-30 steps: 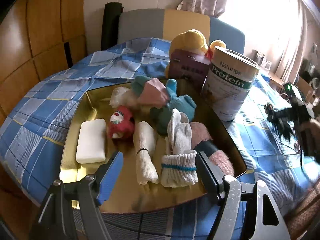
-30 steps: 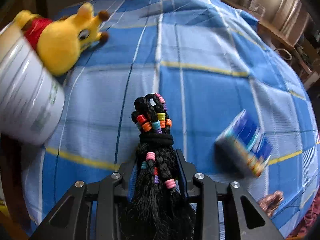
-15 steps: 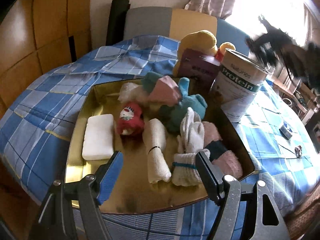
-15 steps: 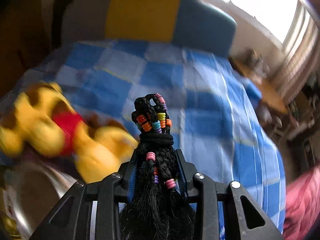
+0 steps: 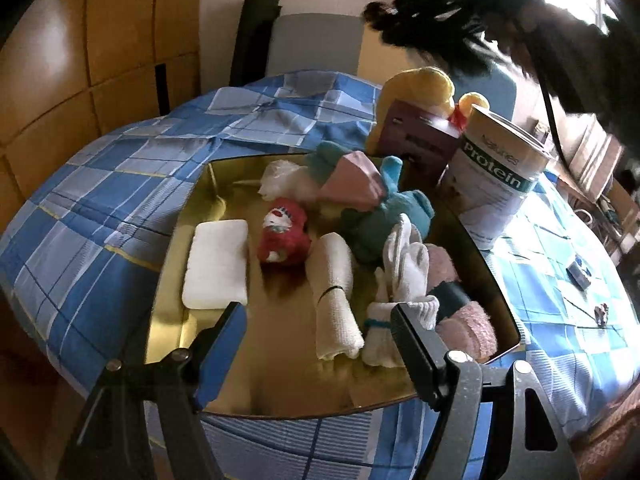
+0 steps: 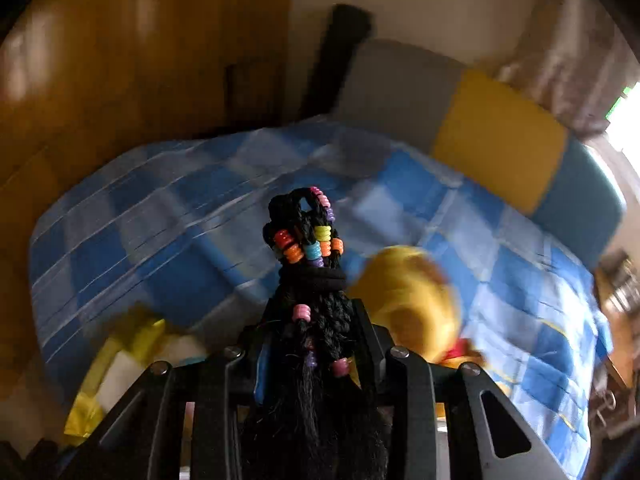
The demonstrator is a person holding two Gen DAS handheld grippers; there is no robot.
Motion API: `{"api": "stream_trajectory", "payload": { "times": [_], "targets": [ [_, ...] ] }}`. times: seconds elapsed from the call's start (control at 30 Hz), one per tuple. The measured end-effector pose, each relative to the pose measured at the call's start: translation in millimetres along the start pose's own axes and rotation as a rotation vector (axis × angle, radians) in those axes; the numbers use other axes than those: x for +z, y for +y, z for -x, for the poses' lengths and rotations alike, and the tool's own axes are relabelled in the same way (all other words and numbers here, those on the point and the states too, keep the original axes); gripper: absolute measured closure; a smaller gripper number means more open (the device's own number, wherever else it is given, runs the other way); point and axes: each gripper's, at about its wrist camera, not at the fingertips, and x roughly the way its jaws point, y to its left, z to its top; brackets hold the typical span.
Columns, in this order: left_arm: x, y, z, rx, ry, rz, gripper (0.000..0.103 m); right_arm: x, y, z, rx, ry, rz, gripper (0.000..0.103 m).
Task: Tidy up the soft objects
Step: 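Carry the black hair extension into the gold tray and open right gripper, then grasp the blue Tempo tissue pack with left gripper while right moves to the scrunchie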
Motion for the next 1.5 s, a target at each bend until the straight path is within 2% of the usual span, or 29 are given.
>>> {"api": "stream_trajectory", "payload": {
  "times": [0.1,0.23,0.4,0.57,0.73,0.87,0.93,1.07,1.13,1.17,1.3,1.5],
  "targets": [
    [-1.4,5.2,2.8,0.005,0.000,0.018,0.028,-21.3,31.5,-11.7,0.060,0.034,0.037,0.070],
    [-4.4,12.3,8.1,0.035,-0.011,0.032,0.028,-54.9,63.1,-28.8,0.148,0.092,0.021,0.070],
    [-8.3,21.3,15.5,0.072,-0.025,0.054,0.028,-104.8,82.5,-50.9,0.232,0.178,-0.059,0.070],
    [-10.9,29.5,18.7,0.108,-0.034,0.080,0.028,-141.2,95.6,-49.6,0.297,0.192,-0.152,0.070],
    [-14.0,37.9,19.4,0.129,-0.027,0.110,0.028,-153.8,105.6,-59.6,0.294,0.192,-0.209,0.070],
    [-16.9,49.5,21.6,0.150,-0.028,0.140,0.028,-156.3,99.7,-73.6,0.301,0.202,-0.302,0.068],
    [-18.8,54.7,22.6,0.159,-0.028,0.153,0.028,-156.2,92.7,-73.9,0.328,0.202,-0.363,0.061],
    [-21.2,64.0,24.0,0.171,-0.030,0.176,0.028,-153.2,85.5,-57.8,0.337,0.151,-0.379,0.056],
    [-21.3,63.9,25.2,0.170,-0.032,0.178,0.028,-152.9,78.6,-44.2,0.354,0.117,-0.395,0.036],
    [-20.6,63.1,26.1,0.166,-0.034,0.177,0.028,-152.8,75.8,-37.8,0.362,0.099,-0.398,0.034],
    [-17.0,54.4,29.9,0.147,-0.049,0.150,0.028,-156.7,64.7,-9.2,0.355,0.042,-0.383,0.034],
    [-7.8,26.3,33.8,0.082,-0.059,0.073,0.028,-186.0,39.7,34.9,0.308,-0.021,-0.336,0.034]
  ]
}}
